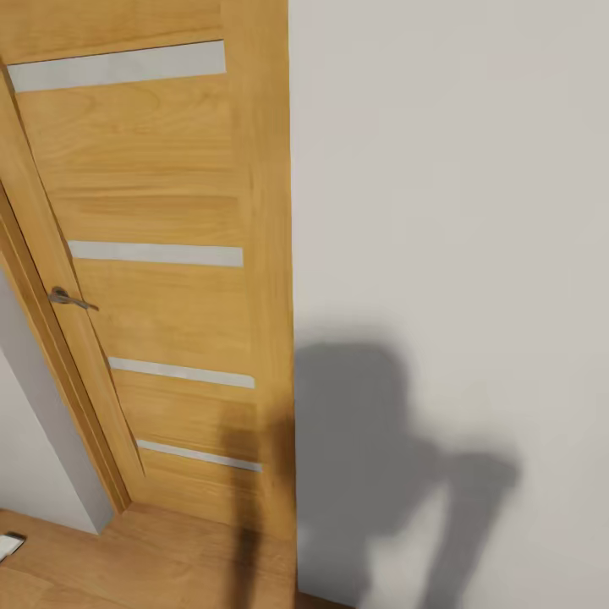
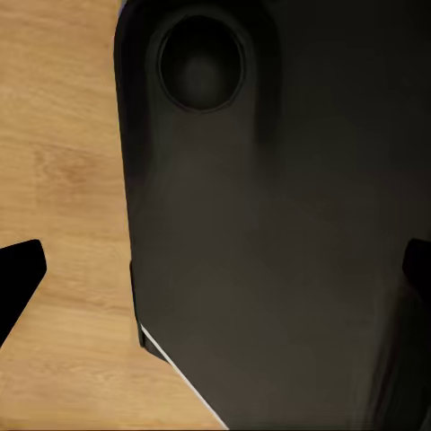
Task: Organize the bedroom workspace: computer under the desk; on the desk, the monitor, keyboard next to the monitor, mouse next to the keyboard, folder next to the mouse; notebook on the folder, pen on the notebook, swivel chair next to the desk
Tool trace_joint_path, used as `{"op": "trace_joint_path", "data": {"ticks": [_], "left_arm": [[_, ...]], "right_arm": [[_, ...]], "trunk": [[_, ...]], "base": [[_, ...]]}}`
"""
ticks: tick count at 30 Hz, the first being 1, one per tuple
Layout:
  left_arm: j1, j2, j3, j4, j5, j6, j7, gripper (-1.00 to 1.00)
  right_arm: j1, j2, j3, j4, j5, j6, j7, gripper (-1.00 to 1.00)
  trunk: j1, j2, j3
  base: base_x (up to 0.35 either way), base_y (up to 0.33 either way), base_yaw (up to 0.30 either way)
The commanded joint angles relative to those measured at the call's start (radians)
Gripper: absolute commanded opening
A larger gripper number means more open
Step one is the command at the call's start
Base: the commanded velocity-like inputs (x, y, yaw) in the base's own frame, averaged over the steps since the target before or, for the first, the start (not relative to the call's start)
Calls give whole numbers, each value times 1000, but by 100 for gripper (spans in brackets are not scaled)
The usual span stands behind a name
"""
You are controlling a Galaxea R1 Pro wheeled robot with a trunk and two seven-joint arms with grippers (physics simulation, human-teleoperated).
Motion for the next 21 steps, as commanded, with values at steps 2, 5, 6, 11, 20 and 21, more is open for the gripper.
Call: {"op": "trace_joint_path", "data": {"ticks": [2,5,6,11,20,21], "left_arm": [[1,-6,-2,-6,-2,-3,-3,100],[1,-18,-2,-17,-2,-3,-3,100],[1,-18,-1,-17,-1,-3,-4,100],[0,-7,0,-22,1,-4,-25,100],[0,-2,1,-23,2,-3,-39,100],[0,-2,1,-23,2,-3,-39,100]], "right_arm": [[-6,6,-1,-6,-6,-6,-2,100],[-9,23,0,-6,-13,-8,-1,100],[-9,26,0,-6,-12,-7,-1,100],[-34,20,1,-6,-13,-15,0,100],[-49,19,1,-6,-14,-31,2,100],[-49,19,1,-6,-15,-36,2,100]], "trunk": [[0,0,0],[0,0,0],[-4,7,3],[-23,42,18],[-57,105,47],[-61,112,50]], "base": [[0,0,0],[0,0,0],[0,0,0],[0,0,0],[0,0,0],[0,0,0]]}}
